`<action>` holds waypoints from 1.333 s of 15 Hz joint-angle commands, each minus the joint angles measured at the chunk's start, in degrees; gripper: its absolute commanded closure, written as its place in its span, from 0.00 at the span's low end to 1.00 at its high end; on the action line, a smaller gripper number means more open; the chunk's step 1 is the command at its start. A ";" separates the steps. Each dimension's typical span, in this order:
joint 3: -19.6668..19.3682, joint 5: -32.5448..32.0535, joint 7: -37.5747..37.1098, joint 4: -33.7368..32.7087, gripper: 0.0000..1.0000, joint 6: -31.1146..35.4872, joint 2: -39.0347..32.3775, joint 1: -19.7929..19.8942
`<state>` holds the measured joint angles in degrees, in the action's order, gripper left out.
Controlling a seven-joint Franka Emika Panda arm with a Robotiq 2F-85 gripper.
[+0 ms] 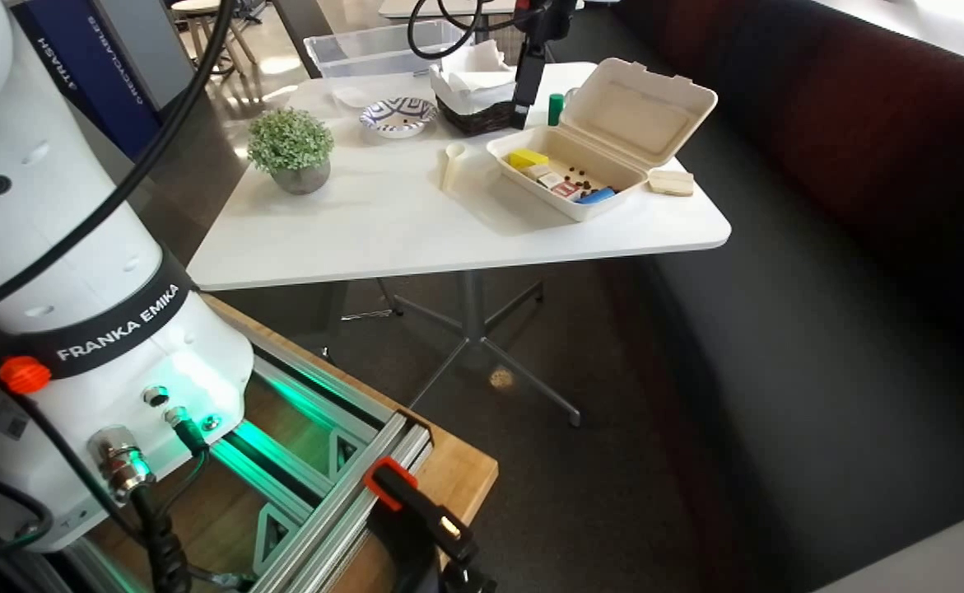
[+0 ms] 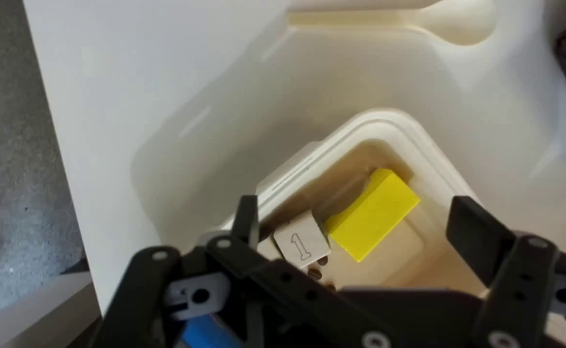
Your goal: Remove the yellow block from the lunch pack
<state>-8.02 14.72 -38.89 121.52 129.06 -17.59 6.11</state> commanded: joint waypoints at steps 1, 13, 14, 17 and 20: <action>0.27 7.24 -5.06 -0.25 0.00 1.20 -1.66 0.05; 0.08 10.82 -16.58 -2.88 0.00 11.66 -9.39 -1.08; -0.02 10.61 -17.49 -3.17 0.00 11.42 -9.88 -1.18; 0.18 11.03 -18.79 -4.00 0.00 11.30 -11.19 -0.87; 0.09 10.92 -20.02 -4.88 0.12 10.97 -12.08 -0.72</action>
<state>-7.60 25.91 -56.47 118.60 140.48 -27.83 5.68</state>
